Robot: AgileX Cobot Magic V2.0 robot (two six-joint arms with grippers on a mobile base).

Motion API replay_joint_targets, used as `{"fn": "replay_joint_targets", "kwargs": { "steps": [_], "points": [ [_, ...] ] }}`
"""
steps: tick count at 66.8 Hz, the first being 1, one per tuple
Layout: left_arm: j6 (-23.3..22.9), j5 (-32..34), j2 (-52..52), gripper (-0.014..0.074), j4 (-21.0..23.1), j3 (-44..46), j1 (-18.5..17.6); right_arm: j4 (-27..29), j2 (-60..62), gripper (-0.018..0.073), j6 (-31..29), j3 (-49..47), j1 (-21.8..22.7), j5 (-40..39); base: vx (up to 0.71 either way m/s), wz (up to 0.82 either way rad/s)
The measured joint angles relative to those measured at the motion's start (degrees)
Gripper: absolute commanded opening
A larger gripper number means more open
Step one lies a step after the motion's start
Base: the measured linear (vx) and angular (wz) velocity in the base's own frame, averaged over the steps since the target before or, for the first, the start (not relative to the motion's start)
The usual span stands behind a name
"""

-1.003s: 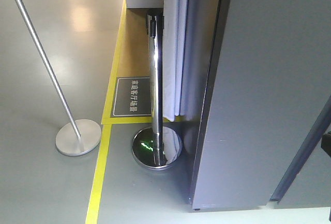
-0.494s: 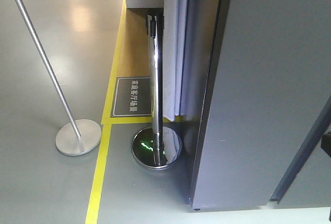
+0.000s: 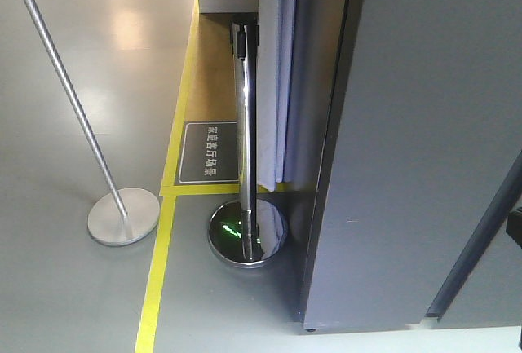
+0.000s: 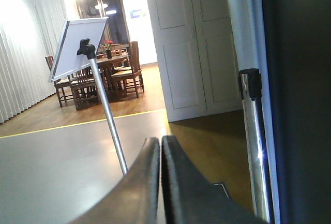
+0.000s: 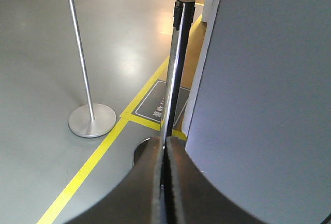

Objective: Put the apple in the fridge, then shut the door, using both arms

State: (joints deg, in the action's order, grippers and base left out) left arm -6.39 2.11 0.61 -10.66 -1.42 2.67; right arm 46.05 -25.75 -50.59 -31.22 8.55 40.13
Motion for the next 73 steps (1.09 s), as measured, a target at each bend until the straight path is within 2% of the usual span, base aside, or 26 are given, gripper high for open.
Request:
{"fn": "replay_joint_targets", "kwargs": {
  "steps": [20,73],
  "points": [
    [-3.78,0.0,0.0,-0.0008,0.0,0.0,0.0,0.0,0.0,-0.0003,0.0,0.0,0.0,0.0,0.0,0.0],
    [-4.19,0.0,0.0,-0.0008,0.0,0.0,0.0,0.0,0.0,-0.0003,0.0,0.0,0.0,-0.23,0.0,0.0]
  ]
}}
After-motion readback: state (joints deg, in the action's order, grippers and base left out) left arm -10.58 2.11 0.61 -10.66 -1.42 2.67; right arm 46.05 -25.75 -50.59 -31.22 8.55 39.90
